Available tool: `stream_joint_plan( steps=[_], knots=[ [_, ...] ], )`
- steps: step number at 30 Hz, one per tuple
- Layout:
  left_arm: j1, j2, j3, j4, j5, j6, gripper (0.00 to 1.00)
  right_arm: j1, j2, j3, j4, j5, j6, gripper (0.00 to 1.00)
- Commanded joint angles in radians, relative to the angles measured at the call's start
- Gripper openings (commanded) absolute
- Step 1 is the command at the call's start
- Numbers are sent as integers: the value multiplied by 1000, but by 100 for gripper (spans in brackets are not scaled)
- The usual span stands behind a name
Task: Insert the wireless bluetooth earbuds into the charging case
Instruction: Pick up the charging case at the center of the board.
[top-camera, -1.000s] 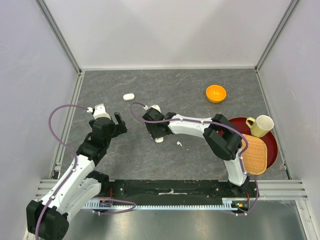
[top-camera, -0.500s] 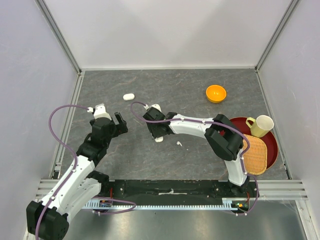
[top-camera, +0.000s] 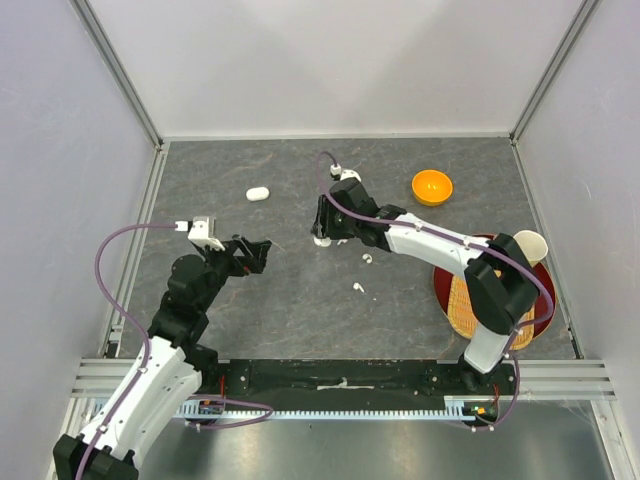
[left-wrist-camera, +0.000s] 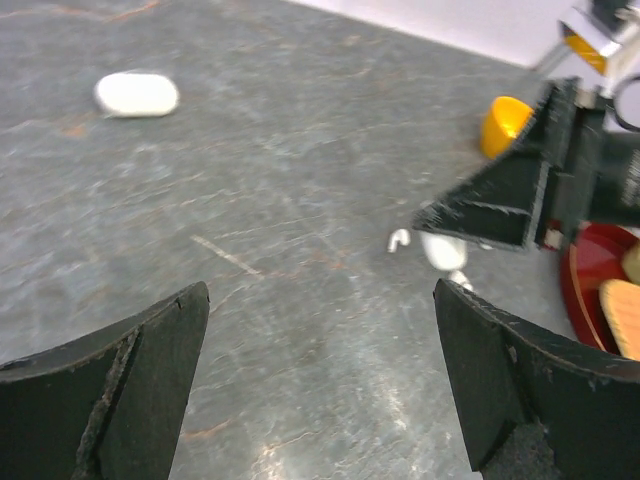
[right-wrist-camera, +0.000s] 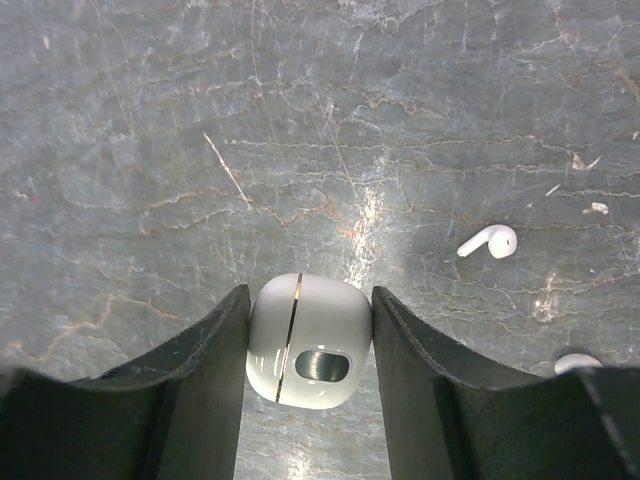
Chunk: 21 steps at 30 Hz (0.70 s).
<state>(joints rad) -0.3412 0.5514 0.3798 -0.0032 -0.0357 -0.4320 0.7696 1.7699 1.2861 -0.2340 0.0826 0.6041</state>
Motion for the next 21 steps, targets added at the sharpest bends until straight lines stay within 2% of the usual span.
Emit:
stream_joint_plan(
  steps=[1,5,9,15,21],
  knots=[
    [2,-10,-28,183,198,81,100,-30,-73,-53,131,-113,78,30],
    [-34,-21,-74,284,221,87,99,-75,-116,-100,189,-149,140,30],
    [-160,-13,-147,416,104,94,98,-85,-170,-137,228,-129,215,31],
    [-376,180,-151,604,-102,153,96,-92,-219,-218,367,-107,354,31],
    [-450,398,-188,966,-159,160,96,-90,-277,-309,469,-104,451,31]
  ],
)
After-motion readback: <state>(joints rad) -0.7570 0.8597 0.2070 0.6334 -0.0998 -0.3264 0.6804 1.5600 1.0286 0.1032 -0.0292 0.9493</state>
